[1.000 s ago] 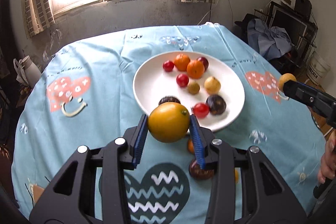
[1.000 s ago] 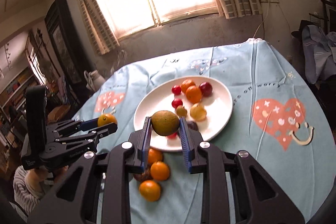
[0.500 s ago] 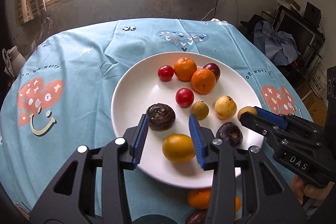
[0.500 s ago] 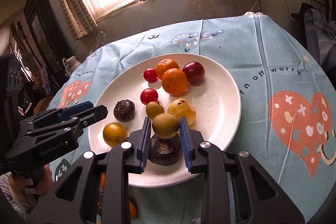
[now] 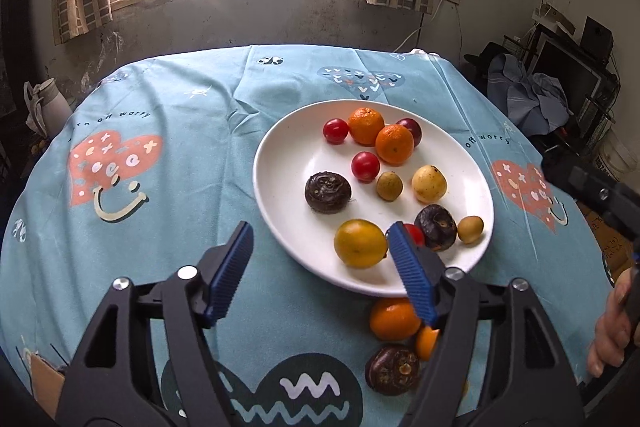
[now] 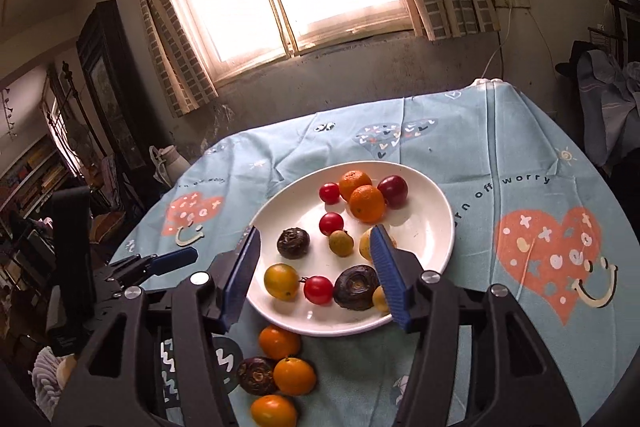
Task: Organize fruits
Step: 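Withdraw both tools and grasp an orange with the right tool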
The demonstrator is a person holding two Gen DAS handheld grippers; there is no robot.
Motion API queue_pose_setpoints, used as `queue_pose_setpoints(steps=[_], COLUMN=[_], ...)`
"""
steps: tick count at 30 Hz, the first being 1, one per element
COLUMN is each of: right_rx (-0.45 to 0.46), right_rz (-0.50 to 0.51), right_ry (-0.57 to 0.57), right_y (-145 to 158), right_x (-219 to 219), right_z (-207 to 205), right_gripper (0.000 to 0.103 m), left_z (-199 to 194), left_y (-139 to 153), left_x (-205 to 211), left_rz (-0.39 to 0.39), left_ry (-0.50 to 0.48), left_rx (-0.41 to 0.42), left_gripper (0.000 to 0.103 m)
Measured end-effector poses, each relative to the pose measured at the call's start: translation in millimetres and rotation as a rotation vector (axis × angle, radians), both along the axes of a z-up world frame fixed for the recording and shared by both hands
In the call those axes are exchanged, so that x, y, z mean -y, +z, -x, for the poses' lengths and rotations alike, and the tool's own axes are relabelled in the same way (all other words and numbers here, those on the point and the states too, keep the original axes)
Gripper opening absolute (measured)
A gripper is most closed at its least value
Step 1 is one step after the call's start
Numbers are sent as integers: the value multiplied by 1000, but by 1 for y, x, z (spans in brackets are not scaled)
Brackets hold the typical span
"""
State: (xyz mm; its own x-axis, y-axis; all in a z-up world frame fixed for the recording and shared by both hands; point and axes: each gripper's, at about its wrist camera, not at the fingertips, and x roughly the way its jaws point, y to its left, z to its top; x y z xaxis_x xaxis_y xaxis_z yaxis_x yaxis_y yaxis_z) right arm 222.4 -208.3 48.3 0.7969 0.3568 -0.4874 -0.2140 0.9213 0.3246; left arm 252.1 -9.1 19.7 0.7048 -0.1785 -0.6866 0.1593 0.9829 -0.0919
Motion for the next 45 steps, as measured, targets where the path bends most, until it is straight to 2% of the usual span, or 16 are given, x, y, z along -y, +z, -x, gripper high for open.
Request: queue_pose_setpoints(steps=[2, 5, 7, 10, 13, 18, 23, 26, 31, 32, 33, 35, 38, 41, 43, 45], right_rx=[28, 40, -26, -129, -158, -224, -256, -259, -249, -253, -256, -255, -208, -108, -97, -112], right_rz=[-37, -92, -84, -98, -118, 28, 197, 243, 277, 274, 264, 245, 209, 157, 78, 12], right_ry=[-8, -51, -67, -81, -51, 92, 198, 207, 190, 193, 202, 218, 214, 29, -36, -32], right_y=[2, -16, -35, -57, -61, -74, -95, -102, -109, -110, -110, -109, -90, -60, -55, -55], right_x=[7, 21, 25, 31, 26, -16, -61, -69, -73, -73, -73, -72, -58, -15, 10, 18], right_z=[22, 52, 59, 58, 57, 57, 63, 65, 62, 60, 59, 58, 63, 69, 68, 65], right_gripper=[59, 59, 59, 59, 59, 59, 59, 59, 59, 58, 46, 38, 38, 38, 38, 38], left_z=[21, 51, 70, 86, 92, 87, 77, 75, 77, 78, 78, 80, 83, 87, 87, 87], left_y=[0, -10, -23, -42, -48, -47, -41, -42, -40, -40, -41, -42, -44, -48, -53, -58], left_x=[-3, -1, 2, 10, 13, 1, -33, -40, -30, -27, -24, -19, -10, 6, 21, 36], left_rz=[-9, -55, -91, -188, -208, -228, -122, -94, -120, -126, -133, -143, -152, -154, -188, -230], left_ry=[11, -1, -8, -19, -29, 33, 127, 146, 122, 115, 107, 89, 42, -39, -87, -133], left_rx=[28, 38, 34, 12, 6, 12, -18, -36, -24, -22, -22, -21, -19, -16, -13, -12], left_gripper=[90, 91, 96, 97, 97, 97, 97, 98, 99, 100, 100, 100, 100, 100, 100, 100])
